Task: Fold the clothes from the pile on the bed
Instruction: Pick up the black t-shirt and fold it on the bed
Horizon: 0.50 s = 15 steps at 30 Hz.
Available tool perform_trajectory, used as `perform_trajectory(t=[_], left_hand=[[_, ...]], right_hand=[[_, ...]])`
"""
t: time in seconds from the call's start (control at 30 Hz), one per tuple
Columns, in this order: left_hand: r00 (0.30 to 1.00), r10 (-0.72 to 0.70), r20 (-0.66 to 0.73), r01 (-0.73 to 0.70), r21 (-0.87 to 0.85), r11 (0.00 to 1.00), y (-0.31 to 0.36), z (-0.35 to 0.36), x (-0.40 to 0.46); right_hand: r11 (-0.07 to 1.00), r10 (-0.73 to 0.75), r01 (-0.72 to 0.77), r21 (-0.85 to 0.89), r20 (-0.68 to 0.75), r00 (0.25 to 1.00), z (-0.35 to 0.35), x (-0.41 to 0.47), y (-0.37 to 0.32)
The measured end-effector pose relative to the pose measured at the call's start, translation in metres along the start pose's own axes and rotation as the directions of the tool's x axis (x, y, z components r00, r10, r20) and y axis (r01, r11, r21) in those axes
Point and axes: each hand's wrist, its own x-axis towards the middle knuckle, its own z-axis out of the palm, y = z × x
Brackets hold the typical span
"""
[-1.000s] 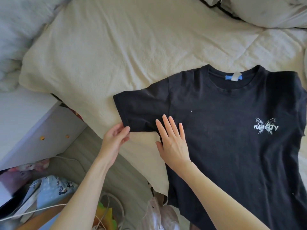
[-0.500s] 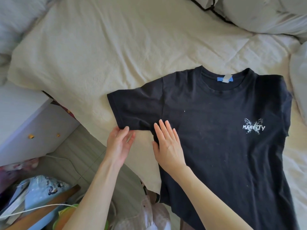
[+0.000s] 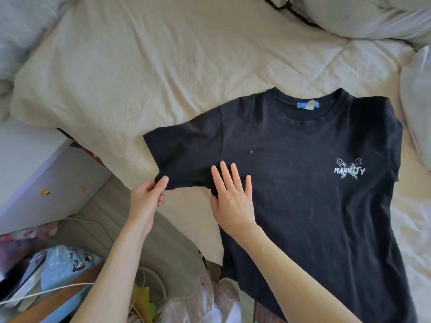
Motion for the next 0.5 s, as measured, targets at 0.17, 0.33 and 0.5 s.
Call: perform_trajectory(t=[0.17,0.33,0.5], left_hand=[[0.994,0.027,-0.105,0.009,0.329,0.944,-0.004,0.013,0.005],[0.912,0.374,-0.171,-0.203,0.604,0.771,-0.013,0.041,-0.039],[0.75,0.588,0.304,-0.554,0.774,0.307,-0.02,0.116,-0.087]], right_hand=[[1.0,-0.02,0.022,-0.02,0.092,0.996,0.0,-0.002,0.016],[0.99,0.004,-0.01,0.141,0.043,0.999,-0.02,-0.018,0.045],[0.947,0.228,-0.206,0.247,-0.064,0.972,-0.04,-0.07,0.123]])
